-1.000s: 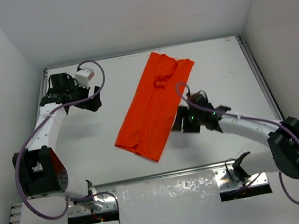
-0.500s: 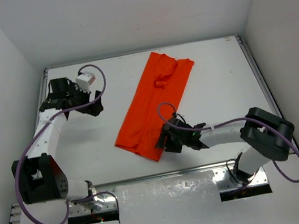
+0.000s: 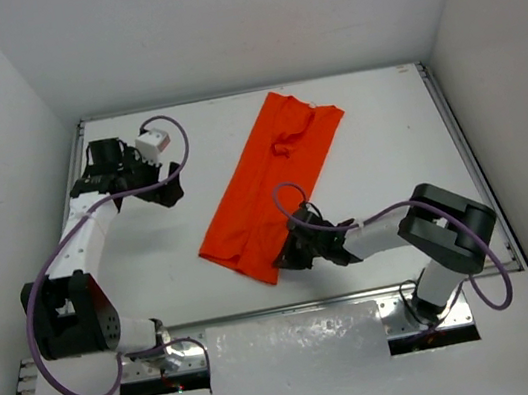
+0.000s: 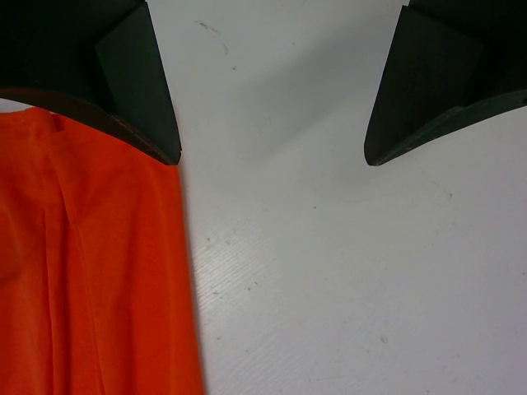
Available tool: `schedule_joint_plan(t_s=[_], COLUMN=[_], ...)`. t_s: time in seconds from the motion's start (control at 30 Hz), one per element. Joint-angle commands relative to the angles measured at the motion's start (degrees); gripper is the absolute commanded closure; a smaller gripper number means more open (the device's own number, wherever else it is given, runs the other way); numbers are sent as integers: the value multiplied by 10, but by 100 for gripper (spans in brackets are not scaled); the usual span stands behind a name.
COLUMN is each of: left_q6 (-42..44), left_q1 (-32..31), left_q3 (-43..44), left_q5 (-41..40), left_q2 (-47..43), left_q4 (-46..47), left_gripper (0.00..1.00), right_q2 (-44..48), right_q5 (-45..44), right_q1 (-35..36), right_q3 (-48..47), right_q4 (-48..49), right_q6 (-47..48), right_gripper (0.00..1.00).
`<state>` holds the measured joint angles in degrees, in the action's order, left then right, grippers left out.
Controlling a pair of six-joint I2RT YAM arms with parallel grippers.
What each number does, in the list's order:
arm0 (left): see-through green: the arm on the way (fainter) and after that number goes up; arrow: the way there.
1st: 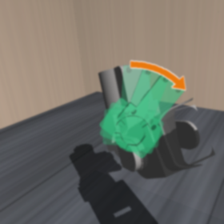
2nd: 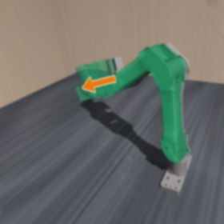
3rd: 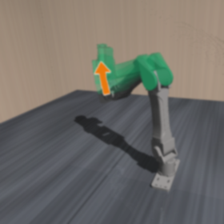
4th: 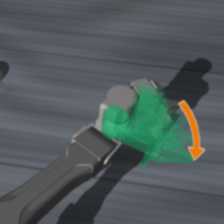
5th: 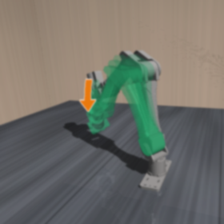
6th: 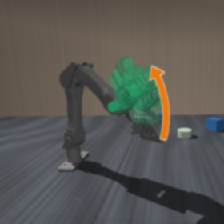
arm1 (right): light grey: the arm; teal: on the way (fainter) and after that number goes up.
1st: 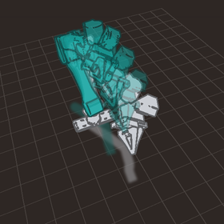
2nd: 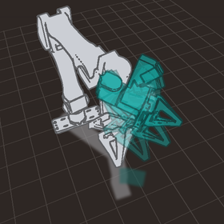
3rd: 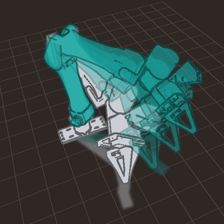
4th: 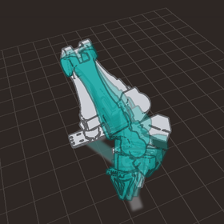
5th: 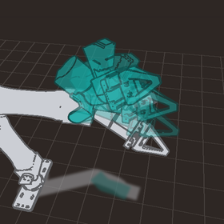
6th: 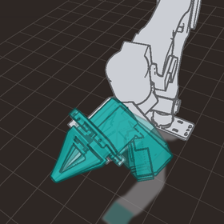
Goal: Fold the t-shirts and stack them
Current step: Rotate the tshirt 80 degrees, then grab the bottom of the folded rectangular tshirt with both arms
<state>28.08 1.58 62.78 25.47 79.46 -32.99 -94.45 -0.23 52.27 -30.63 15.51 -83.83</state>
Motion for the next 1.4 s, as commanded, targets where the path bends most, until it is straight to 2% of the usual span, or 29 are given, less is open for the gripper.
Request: schedule_joint_plan(t_s=[0.0, 0.13, 0.3, 0.4, 0.43, 0.5, 0.53, 0.57, 0.6, 0.67, 0.7, 0.8, 0.83, 0.9, 1.03, 1.13, 1.27, 1.33, 1.37], left_q6=[27, 73, 194, 297, 363, 436, 519, 550, 593, 620, 662, 711, 741, 776, 834, 837, 790, 791, 798], left_q1=[-2, -11, -87, -112, -126, -148, -180, -201, -252, -310, -367, -430, -451, -468, -484, -511, -548, -552, -553], left_q3=[11, 23, 29, 23, 21, 6, -1, -12, -40, -90, -107, -175, -189, -219, -250, -268, -272, -274, -273], left_q5=[48, 97, 116, 146, 150, 139, 131, 119, 94, 52, 40, 8, 5, 0, 3, 6, 14, 16, 16], left_q2=[-8, -4, -15, -24, -26, -31, -33, -41, -47, -67, -72, -89, -90, -85, -55, -34, -7, 2, 5], left_q4=[-8, -39, -83, -121, -132, -164, -180, -195, -195, -167, -160, -104, -69, -33, -7, 42, 106, 105, 90], left_gripper=[7, 8, 8, 8, 8, 9, 10, 11, 11, 13, 14, 14, 14, 14, 14, 17, 22, 28, 35], right_q2=[11, 54, 124, 182, 196, 236, 247, 262, 268, 277, 282, 305, 311, 322, 320, 315, 320, 317, 314], right_q5=[-6, 0, 47, 59, 61, 67, 77, 81, 91, 105, 118, 124, 122, 124, 140, 167, 183, 193, 203], right_q1=[-15, -38, -93, -119, -125, -145, -149, -163, -170, -191, -200, -234, -249, -259, -260, -259, -258, -258, -258], right_q3=[28, 51, 114, 149, 156, 177, 181, 185, 190, 198, 201, 198, 196, 182, 163, 160, 154, 154, 155], right_q4=[-52, -89, -133, -177, -187, -214, -224, -234, -256, -283, -291, -332, -342, -364, -373, -368, -370, -361, -358], right_q6=[29, 84, 148, 181, 188, 202, 221, 231, 254, 284, 293, 335, 345, 374, 394, 401, 411, 410, 408], right_gripper=[99, 100, 100, 100, 100, 100, 100, 100, 100, 100, 100, 100, 93, 81, 64, 59, 56, 56, 56])
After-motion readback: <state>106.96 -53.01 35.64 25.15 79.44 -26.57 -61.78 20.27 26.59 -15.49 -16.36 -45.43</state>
